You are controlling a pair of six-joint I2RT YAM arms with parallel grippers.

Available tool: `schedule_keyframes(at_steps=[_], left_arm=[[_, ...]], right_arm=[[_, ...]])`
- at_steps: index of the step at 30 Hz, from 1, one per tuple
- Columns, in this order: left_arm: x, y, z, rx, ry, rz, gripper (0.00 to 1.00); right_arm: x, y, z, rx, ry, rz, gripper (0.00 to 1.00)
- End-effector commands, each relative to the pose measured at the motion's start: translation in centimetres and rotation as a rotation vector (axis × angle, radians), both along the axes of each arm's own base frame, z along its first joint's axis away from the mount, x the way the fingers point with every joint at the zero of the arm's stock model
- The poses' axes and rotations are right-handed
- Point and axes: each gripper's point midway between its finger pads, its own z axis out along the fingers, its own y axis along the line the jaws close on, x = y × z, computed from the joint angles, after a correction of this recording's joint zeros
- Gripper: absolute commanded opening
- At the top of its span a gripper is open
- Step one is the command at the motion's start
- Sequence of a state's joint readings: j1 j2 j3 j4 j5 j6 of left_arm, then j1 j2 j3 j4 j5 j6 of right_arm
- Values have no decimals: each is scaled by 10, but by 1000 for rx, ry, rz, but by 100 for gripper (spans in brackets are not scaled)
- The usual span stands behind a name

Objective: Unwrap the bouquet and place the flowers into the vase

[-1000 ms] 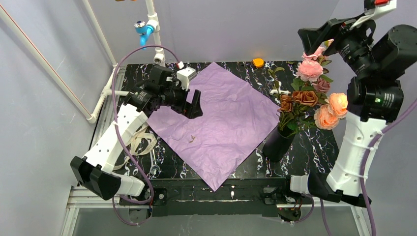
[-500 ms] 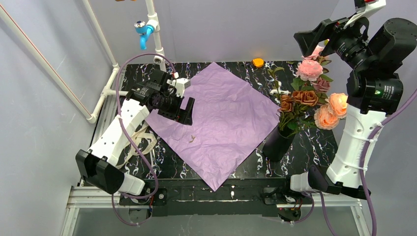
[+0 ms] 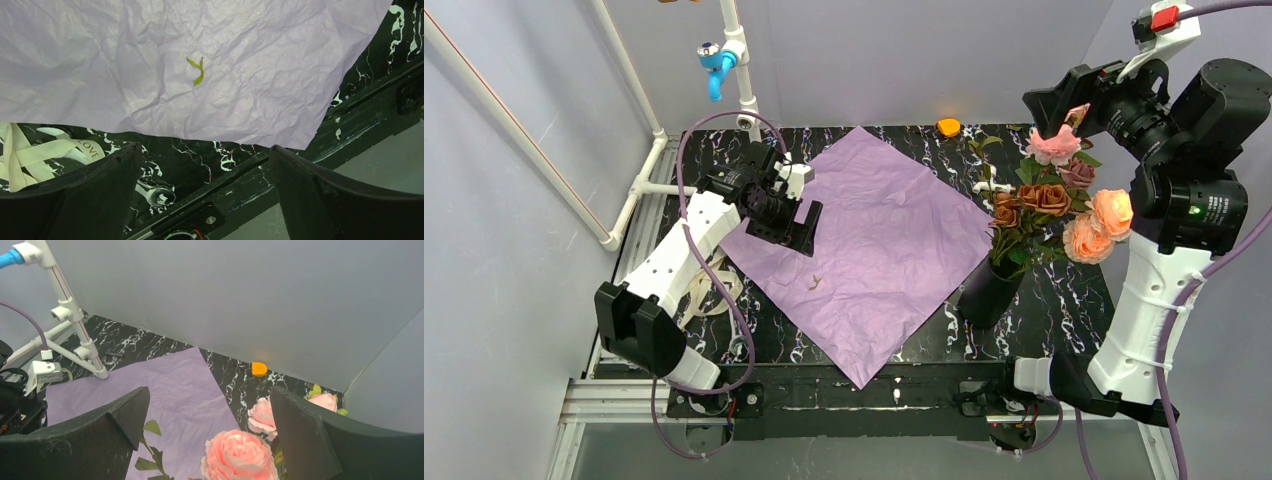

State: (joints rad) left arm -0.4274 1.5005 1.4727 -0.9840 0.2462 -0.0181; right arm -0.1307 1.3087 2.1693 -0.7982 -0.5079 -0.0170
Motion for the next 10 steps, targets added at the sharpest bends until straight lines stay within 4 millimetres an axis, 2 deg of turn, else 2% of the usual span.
schedule_keyframes(at_steps=[1,10], left_arm=[[3,2,12,0,-29,-5,98],[8,2,20,-7,-72,15,98]], right_arm=[[-6,-5,2,-19,-25,-31,100],[-11,-7,2,-10,-38,-50,100]])
